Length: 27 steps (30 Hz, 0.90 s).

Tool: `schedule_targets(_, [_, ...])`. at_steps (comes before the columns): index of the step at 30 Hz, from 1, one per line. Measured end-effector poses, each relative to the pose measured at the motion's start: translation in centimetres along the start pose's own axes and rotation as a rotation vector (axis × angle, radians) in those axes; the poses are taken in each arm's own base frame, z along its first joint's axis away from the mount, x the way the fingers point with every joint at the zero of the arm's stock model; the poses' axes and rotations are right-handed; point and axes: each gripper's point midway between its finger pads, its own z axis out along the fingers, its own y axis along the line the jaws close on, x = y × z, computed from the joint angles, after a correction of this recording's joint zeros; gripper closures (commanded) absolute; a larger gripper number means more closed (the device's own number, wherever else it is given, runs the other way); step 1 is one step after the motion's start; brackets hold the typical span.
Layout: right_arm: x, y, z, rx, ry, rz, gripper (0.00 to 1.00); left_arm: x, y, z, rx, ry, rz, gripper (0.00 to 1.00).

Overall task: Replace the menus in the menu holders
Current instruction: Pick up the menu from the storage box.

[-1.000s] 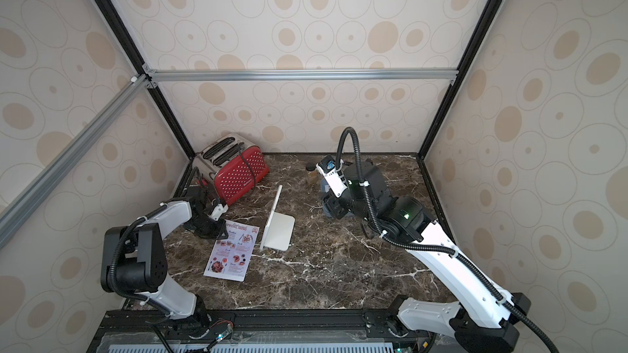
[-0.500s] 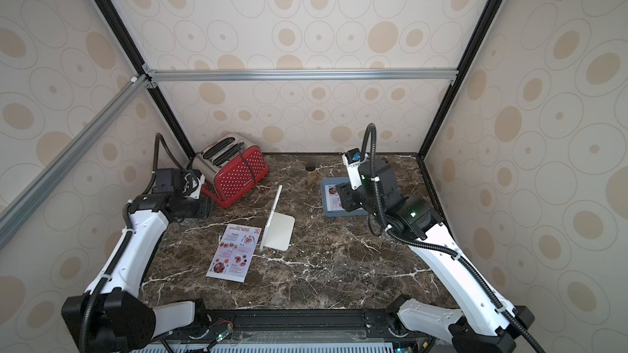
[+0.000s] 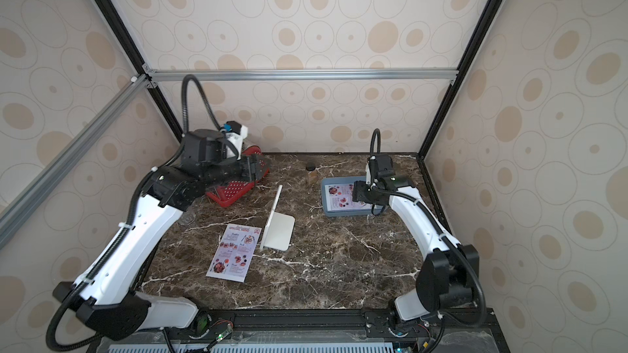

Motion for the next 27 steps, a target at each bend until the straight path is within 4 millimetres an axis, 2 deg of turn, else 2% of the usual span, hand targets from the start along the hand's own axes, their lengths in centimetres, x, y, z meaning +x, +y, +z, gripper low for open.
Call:
schedule_targets(2, [-0.5,-1.1,1.3,0.008,0.03,0.012,0.29,-0.1,-4.0,2.6,0.068,0.036,0.02,0.36])
schedule_targets(4, [-0.9,-2.5,1.8,0.016,0.044,0.03,0.29,1.1,-7.0,5.8,0.104,0.094,0.024,0.36])
schedule_targets(6, [-1.4,-3.4,1.7,0.019,0.04,0.044,0.29,3.5,-8.6,9.0,0.103,0.174,0.02,0.36])
schedule_targets(8, [-2.0,-4.1,1.4,0.018,0.028,0.055,0.29,6.4,-9.1,12.2,0.065,0.253,0.016,0.37])
schedule_targets(10, [-2.5,-4.1,1.2,0.004,0.017,0.054,0.29,9.7,-8.4,15.4,-0.006,0.334,0.008,0.39])
schedule_targets(13, [-2.6,-3.6,1.6,-0.024,0.027,0.042,0.28,14.5,-6.0,19.1,-0.143,0.437,0.011,0.38])
schedule_targets(16, [-2.3,-3.5,2.8,-0.043,0.055,0.035,0.26,17.7,-2.7,21.4,-0.291,0.491,0.037,0.36])
schedule_targets(18, [-2.0,-3.5,3.8,-0.051,0.076,0.032,0.25,18.7,-1.2,22.2,-0.361,0.499,0.057,0.36])
schedule_targets(20, [-1.7,-3.5,4.7,-0.062,0.097,0.032,0.24,18.8,-0.2,22.6,-0.41,0.489,0.07,0.36])
schedule_targets(27, [-1.2,-3.8,8.1,-0.07,0.153,0.021,0.19,17.3,0.5,24.3,-0.456,0.414,0.065,0.4])
